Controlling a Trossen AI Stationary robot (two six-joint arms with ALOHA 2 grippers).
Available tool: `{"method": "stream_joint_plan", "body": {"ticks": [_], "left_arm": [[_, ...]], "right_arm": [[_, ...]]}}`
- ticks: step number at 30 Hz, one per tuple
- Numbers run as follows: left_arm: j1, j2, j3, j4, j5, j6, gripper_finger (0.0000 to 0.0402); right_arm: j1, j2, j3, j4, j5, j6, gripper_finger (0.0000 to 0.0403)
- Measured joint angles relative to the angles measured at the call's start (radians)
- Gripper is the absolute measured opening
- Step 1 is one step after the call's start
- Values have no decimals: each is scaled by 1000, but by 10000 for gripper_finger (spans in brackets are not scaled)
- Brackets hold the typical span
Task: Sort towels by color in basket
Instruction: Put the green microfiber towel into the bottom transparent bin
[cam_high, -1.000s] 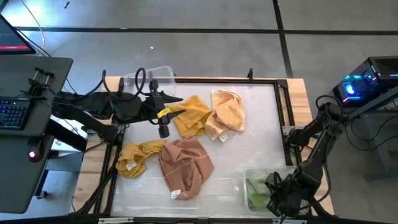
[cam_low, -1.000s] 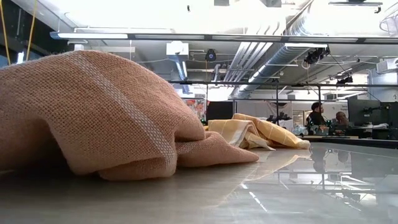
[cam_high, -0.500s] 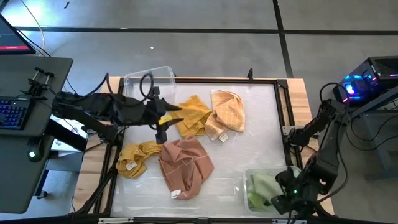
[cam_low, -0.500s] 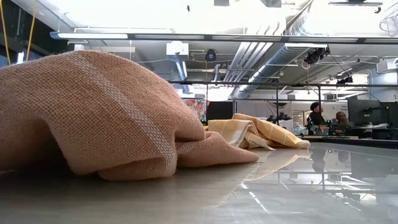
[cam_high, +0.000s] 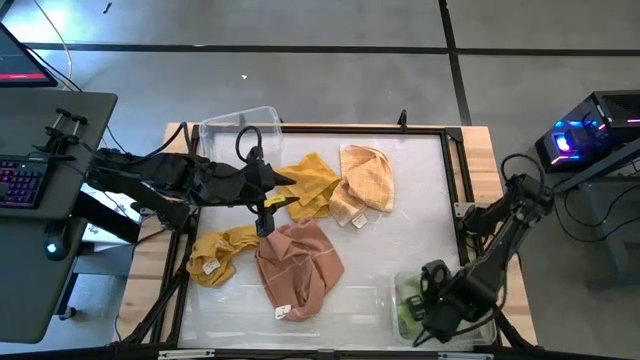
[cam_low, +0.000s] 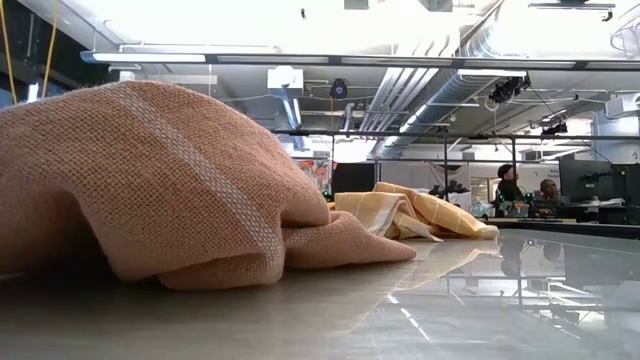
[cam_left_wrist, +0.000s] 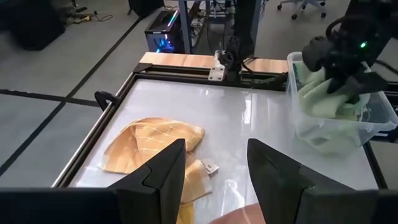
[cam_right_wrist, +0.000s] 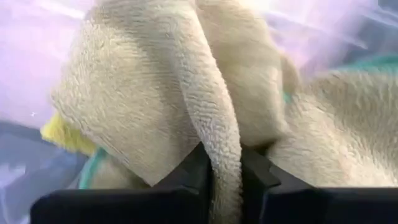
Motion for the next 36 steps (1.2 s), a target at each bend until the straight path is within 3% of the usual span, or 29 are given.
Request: {"method": "stream_joint_plan", "body": {"ticks": [3,6,12,16,22,26,30,36], "left_arm": [[0,3,0,3,2,13,161],[0,6,0,2,4,15,161],[0,5,0,1,12,15,161],[-5,5,0,0,13,15,161],[-18,5,0,1,13,7,161],[-19,6,0,1,13,6,161],[-23,6,0,4,13,25,161],[-23,5,0,7,17,64,161]], "right_arm": [[-9,16,0,-5,17,-57,47],[-17,-5,0,-3,22,-64,76],[-8,-147,2,25,20,-33,158],[10,-220,4,128,-34,-7,179],[63,-180,-68,176,-129,9,150],[59,-149,-223,298,-126,70,110],[17,-141,-346,400,-49,77,79],[-22,-173,-309,368,-28,27,94]]}}
